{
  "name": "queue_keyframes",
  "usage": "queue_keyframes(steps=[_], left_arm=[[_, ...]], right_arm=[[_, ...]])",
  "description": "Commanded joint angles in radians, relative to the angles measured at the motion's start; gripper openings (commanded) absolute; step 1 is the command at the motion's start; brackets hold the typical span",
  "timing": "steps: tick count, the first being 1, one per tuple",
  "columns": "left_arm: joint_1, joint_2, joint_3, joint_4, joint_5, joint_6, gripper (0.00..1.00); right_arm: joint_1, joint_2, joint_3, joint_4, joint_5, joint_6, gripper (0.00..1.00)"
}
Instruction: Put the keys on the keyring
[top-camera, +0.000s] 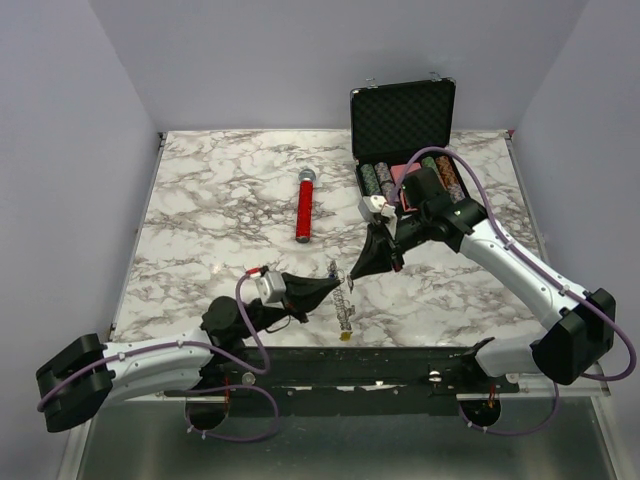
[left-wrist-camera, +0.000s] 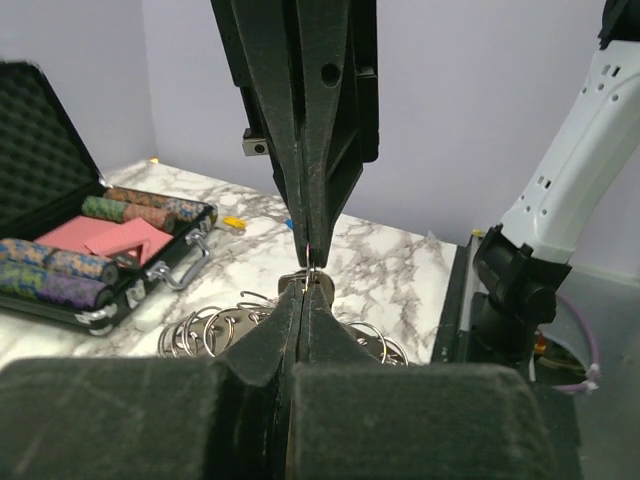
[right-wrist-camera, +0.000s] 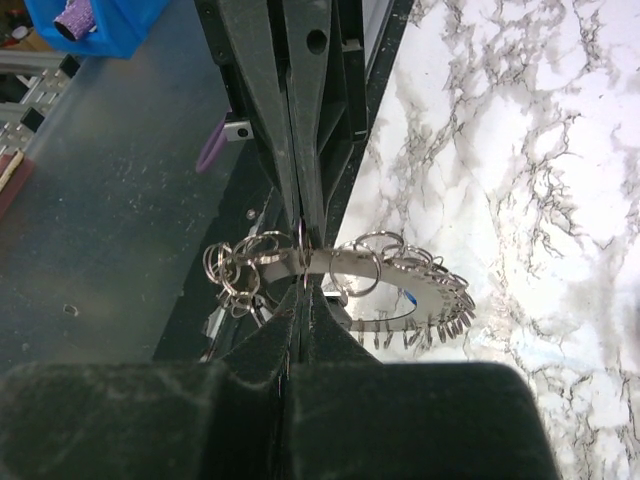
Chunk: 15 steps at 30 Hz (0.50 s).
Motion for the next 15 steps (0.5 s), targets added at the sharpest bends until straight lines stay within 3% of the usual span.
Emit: queue_keyframes(steps=[1, 6, 15], left_arm=[[0.005, -0.096, -0.056, 0.028, 0.073, 0.167, 0.00], [0.024, -0.216, -0.062, -0.107, 0.106, 0.219, 0.00], [0.025, -0.201, -0.006, -0.211, 0.164, 0.300, 0.00]], right_arm=[[0.006, -0.025, 0.015, -0.088, -0.025, -0.086, 0.00], [0.006, -0.019, 0.031, -0.217, -0.076, -0.261, 0.00], [0.024, 0.004, 0.055, -0.219, -0.041, -0.293, 0.00]])
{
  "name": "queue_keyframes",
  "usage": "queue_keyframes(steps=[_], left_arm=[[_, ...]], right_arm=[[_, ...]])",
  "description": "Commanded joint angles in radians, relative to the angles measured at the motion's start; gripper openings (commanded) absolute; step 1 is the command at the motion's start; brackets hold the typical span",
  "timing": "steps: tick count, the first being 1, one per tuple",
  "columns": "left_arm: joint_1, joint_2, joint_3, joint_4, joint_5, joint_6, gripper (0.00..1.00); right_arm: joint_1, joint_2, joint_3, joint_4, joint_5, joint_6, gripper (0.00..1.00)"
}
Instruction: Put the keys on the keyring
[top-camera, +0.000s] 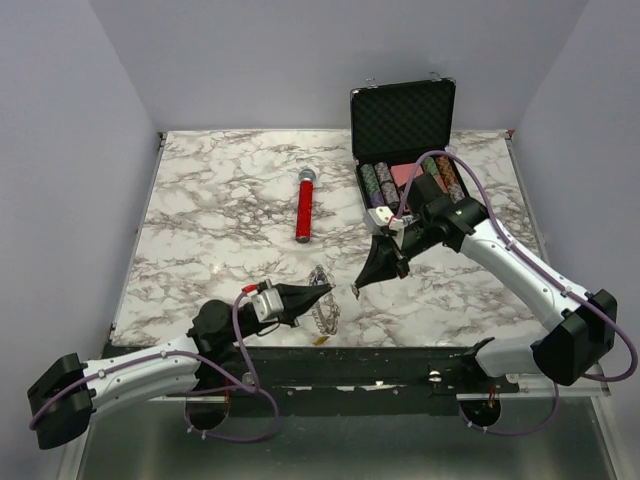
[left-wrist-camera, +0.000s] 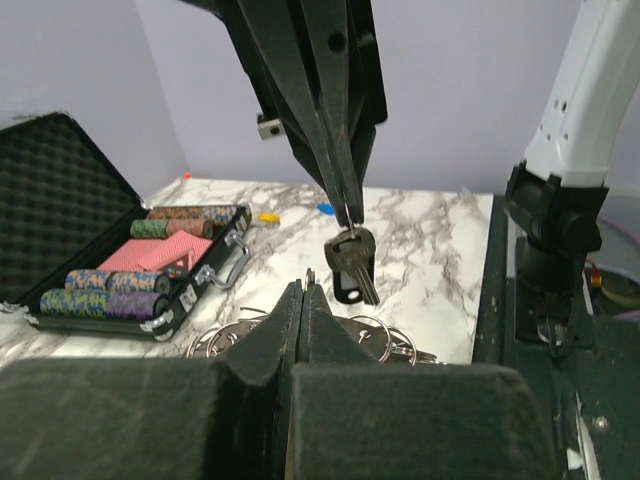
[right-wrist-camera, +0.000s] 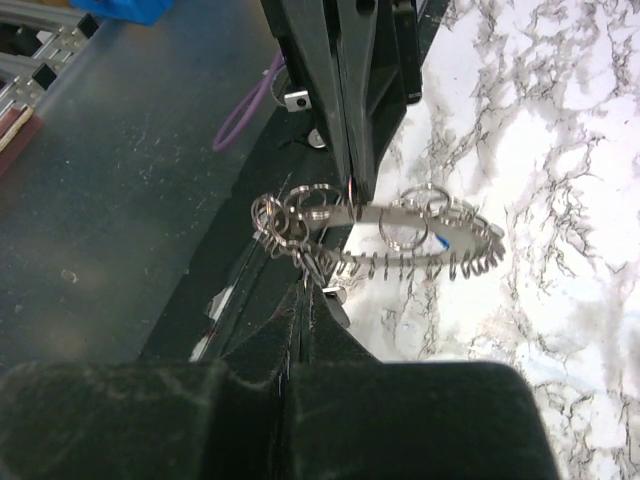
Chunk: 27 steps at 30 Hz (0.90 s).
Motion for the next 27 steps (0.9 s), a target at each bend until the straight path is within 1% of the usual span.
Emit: queue_keyframes(steps=[1, 6, 13, 27], left_arm=[[0.004, 0.037, 0.063, -0.048, 0.071, 0.068, 0.00], [0.004, 0.064, 0.087, -0.057, 0.074, 0.092, 0.00], [0.004, 0.075, 0.075, -0.036, 0.068, 0.069, 0.00], [0.004, 0.095, 0.058, 0.015, 0.029, -0.012, 0.00]], right_arm=[[0.026, 0.012, 0.044, -0.012, 0.009, -0.026, 0.00], [0.053, 0.022, 0.047, 0.056, 0.091, 0.046, 0.00], [0.060, 0.017, 0.046, 0.080, 0.171, 0.063, 0.00], [0.080, 0.028, 0.052, 0.096, 0.185, 0.078, 0.00]])
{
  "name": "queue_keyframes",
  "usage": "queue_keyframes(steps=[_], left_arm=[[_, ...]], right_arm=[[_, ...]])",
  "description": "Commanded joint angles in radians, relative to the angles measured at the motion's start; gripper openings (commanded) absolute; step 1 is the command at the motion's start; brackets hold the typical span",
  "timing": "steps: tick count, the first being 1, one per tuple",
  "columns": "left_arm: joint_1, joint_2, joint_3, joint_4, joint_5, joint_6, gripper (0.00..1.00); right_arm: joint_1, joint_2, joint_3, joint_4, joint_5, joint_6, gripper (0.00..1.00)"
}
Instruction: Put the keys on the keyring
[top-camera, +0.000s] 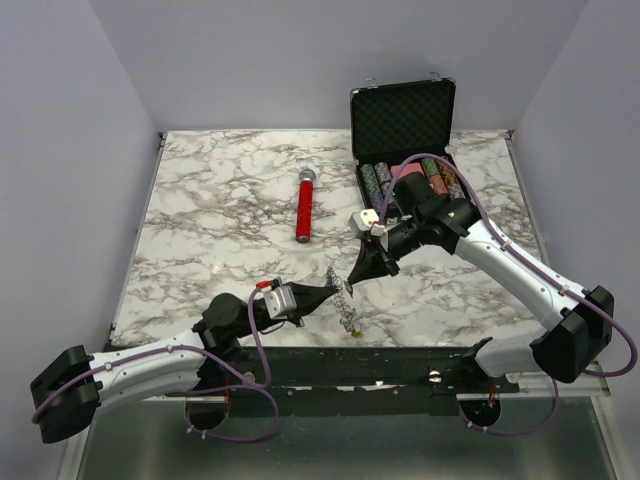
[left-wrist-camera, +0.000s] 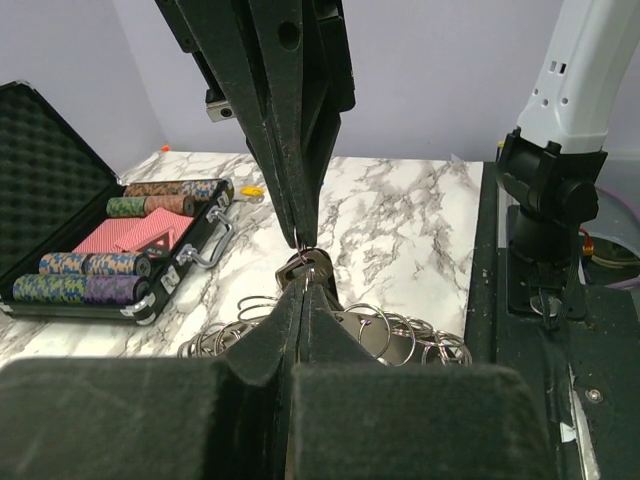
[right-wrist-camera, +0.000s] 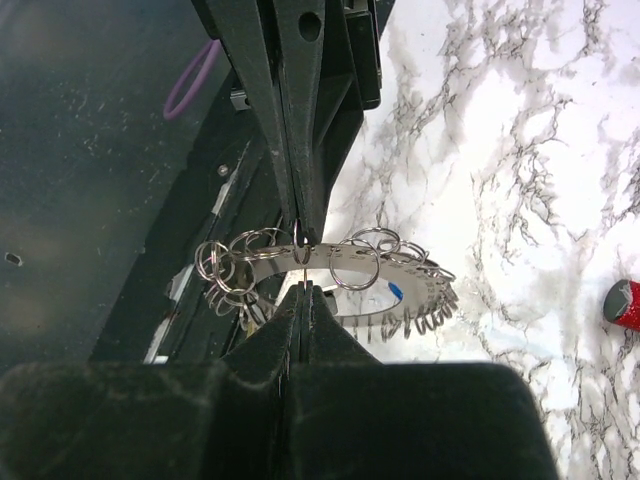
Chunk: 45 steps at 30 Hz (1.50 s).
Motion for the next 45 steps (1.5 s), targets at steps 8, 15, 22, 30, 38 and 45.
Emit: queue_keyframes(steps=[8, 15, 22, 30, 38, 45], left_arm=[[0.004, 0.028, 0.018, 0.087, -0.009, -0.028, 0.00], [0.004, 0.024, 0.018, 0.086, -0.026, -0.026, 0.00], [0.004, 0.026, 0.014, 0.099, -0.034, -0.028, 0.00], [0.004, 0.031, 0.009, 0.113, -0.037, -0.063, 0.00], [0.004, 0.034, 0.011, 0.119, -0.037, -0.068, 0.00], [0.004, 0.043, 0.009, 0.136, -0.031, -0.079, 0.00]], right_arm=[[0.015, 0.008, 0.022, 0.022, 0.010, 0.021, 0.00], [0.017, 0.005, 0.013, 0.010, 0.008, 0.001, 0.00], [0.020, 0.006, 0.013, 0.001, 0.002, -0.011, 0.00], [0.026, 0.006, 0.011, 0.006, 0.010, -0.008, 0.00], [0.027, 0.006, 0.010, 0.006, 0.010, -0.008, 0.00], [0.027, 0.005, 0.008, 0.013, 0.016, -0.005, 0.00]])
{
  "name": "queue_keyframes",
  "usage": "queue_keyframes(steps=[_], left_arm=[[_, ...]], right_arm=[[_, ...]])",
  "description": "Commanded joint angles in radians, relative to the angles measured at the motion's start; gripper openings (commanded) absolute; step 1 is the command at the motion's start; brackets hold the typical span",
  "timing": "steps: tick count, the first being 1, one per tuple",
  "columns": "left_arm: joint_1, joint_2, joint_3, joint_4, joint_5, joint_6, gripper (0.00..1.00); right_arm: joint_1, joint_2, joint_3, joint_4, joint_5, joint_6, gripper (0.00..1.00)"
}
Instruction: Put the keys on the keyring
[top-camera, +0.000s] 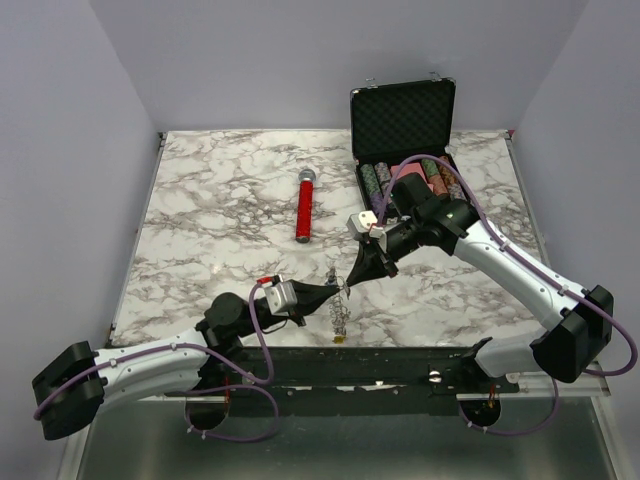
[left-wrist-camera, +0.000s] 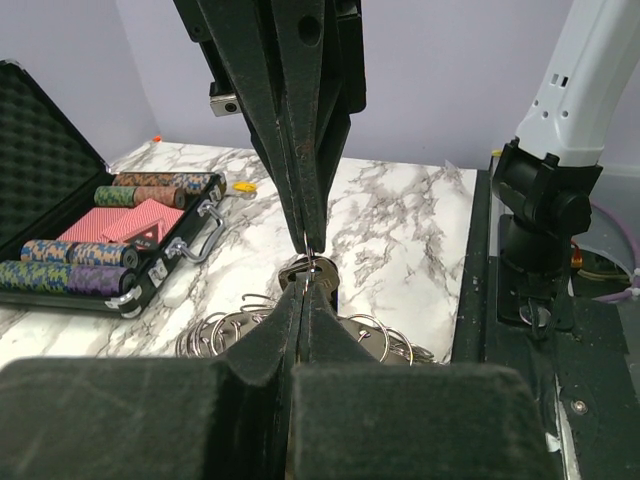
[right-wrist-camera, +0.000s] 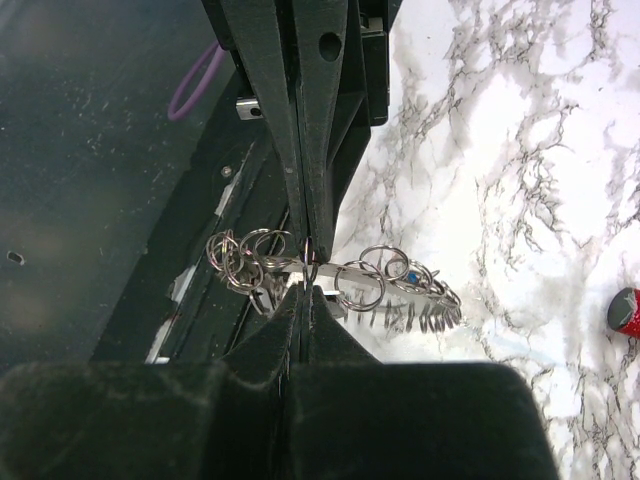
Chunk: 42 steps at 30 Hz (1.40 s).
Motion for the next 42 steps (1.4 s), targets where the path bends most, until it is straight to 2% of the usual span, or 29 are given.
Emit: queue_keyframes(steps=[1, 42], left_arm=[[0.004, 0.001, 0.008, 0.090, -0.011, -0.015, 0.00], [0.018, -0.013, 0.020, 0.059, -0.029, -0.096, 0.00]], right_arm=[[0.011, 0.004, 0.007, 0.003, 0.014, -0.008, 0.00], [0.031, -0.009, -0.002, -0.005, 0.040, -0.024, 0.00]])
